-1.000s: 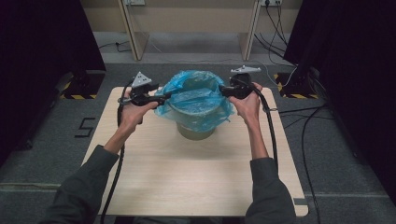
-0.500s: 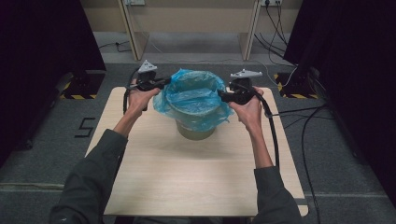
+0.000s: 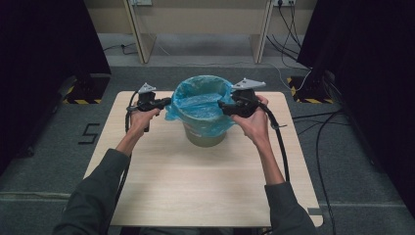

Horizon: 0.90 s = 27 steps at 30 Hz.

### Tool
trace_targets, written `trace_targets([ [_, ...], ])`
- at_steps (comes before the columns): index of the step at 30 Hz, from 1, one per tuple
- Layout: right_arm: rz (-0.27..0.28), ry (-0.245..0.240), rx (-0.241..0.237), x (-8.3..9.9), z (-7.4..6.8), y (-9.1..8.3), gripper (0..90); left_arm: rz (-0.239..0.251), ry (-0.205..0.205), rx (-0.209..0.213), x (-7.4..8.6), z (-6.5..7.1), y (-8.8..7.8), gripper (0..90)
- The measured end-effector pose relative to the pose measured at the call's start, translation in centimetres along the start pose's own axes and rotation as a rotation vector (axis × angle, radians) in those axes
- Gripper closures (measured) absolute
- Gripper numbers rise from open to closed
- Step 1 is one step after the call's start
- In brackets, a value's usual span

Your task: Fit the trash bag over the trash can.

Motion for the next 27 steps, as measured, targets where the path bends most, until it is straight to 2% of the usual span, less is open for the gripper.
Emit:
trace_targets([
  [1, -0.014, -0.026, -0.003, 0.0, -0.4, 0.3, 42.6, 0.002, 0.001, 0.004, 0.0, 0.1, -0.2, 83.9],
  [2, -0.014, -0.026, -0.003, 0.0, -0.4, 0.3, 42.6, 0.002, 0.001, 0.004, 0.0, 0.1, -0.2, 79.9],
  [3, -0.028, -0.031, -0.009, 0.0, -0.7, 0.5, 43.4, 0.007, 0.002, 0.002, -0.1, 0.2, -0.6, 79.9],
  [4, -0.059, -0.044, -0.029, 0.2, -1.2, 1.0, 46.0, 0.013, 0.003, 0.008, -0.4, 0.5, -1.2, 66.9],
  [6, -0.077, -0.057, -0.048, 0.2, -1.4, 1.2, 49.1, 0.026, 0.005, 0.018, -0.9, 0.8, -2.3, 61.8],
  [8, -0.099, -0.074, -0.085, 0.4, -1.8, 1.4, 50.9, 0.045, 0.004, 0.03, -1.4, 1.4, -3.7, 52.6],
  [10, -0.117, -0.08, -0.113, 0.6, -2.1, 1.5, 51.0, 0.058, -0.001, 0.054, -1.6, 2.1, -4.8, 48.4],
  [13, -0.119, -0.055, -0.13, 0.7, -2.3, 1.5, 50.8, 0.084, 0.0, 0.096, -1.6, 3.5, -6.1, 43.3],
  [16, -0.117, -0.026, -0.122, 0.5, -2.2, 1.4, 44.7, 0.08, 0.011, 0.139, -1.2, 5.1, -6.8, 40.0],
  [18, -0.09, -0.014, -0.111, -0.1, -2.0, 1.1, 42.5, 0.074, 0.021, 0.15, -0.9, 5.8, -6.9, 39.2],
  [21, -0.049, 0.001, -0.105, -1.3, -2.1, 1.0, 42.0, 0.071, 0.024, 0.158, -0.7, 6.2, -6.9, 38.7],
  [23, -0.041, -0.003, -0.099, -2.1, -2.1, 1.3, 43.6, 0.069, 0.028, 0.157, -0.5, 6.4, -6.9, 39.0],
  [27, -0.077, -0.014, -0.074, -2.9, -2.3, 3.0, 46.6, 0.063, 0.032, 0.163, -0.3, 6.6, -7.1, 38.9],
])
Point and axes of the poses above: each handheld gripper's, and its own axes: y roughly forward along the jaws, x roughly out of its underside, z roughly to its right, the point moved 1 cm from there along y, roughly forward along the jaws, and after that the axes turned 14 degrees about z, right-handed, at the moved point
